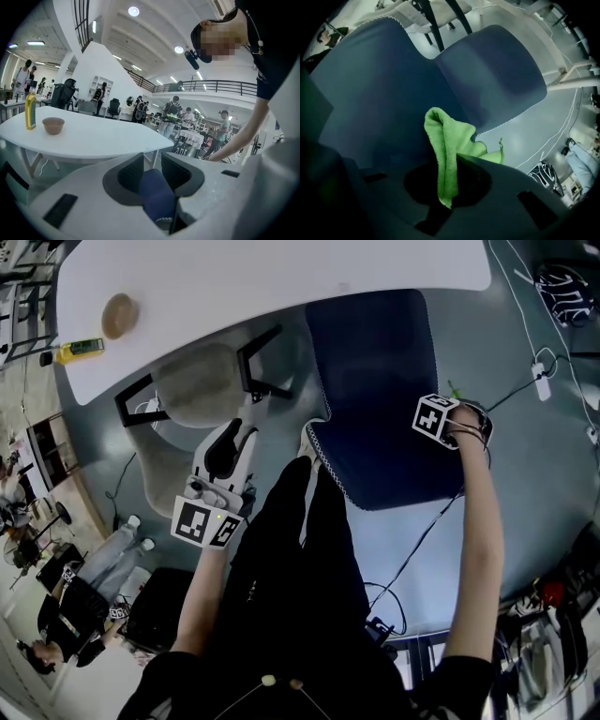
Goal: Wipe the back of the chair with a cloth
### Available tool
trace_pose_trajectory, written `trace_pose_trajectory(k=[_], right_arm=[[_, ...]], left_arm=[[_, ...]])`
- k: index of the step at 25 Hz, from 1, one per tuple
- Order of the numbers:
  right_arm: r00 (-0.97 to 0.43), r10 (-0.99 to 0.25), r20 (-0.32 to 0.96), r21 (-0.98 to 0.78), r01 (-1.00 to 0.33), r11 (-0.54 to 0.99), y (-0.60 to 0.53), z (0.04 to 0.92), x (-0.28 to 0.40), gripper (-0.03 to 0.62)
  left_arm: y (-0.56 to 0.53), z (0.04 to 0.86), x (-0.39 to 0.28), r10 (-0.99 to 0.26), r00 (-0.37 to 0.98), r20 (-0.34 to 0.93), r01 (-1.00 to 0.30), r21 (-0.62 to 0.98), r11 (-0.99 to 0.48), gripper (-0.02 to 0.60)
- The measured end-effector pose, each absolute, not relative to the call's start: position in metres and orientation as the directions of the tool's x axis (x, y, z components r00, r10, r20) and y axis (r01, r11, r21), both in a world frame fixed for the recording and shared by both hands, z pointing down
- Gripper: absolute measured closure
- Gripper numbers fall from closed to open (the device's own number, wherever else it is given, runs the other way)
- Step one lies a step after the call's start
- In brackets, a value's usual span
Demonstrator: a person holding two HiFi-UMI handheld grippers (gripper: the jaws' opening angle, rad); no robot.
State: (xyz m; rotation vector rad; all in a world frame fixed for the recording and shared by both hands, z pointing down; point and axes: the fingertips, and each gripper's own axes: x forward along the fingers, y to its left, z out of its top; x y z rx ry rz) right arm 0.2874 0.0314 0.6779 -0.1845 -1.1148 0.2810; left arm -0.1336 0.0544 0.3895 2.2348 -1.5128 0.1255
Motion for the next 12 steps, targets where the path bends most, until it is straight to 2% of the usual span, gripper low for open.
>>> trace_pose_trajectory(k=[5, 12], right_arm=[[0.410, 0.296, 0.863, -0.286, -0.088, 0.954, 0.041, 0.682, 0.276, 0.577], [0.212, 0.398, 0.893, -0.356, -0.208, 0.911, 0.066, 0.685, 0.226, 0.576]], left_arm=[[0.057, 0.392, -0.132, -0.860, 0.404, 0.312, -0.899, 0.311, -0.309, 0.462], [0.053, 0.393, -0.130, -0.858, 0.412, 0.307, -0.895, 0.315, -0.317, 0.462]])
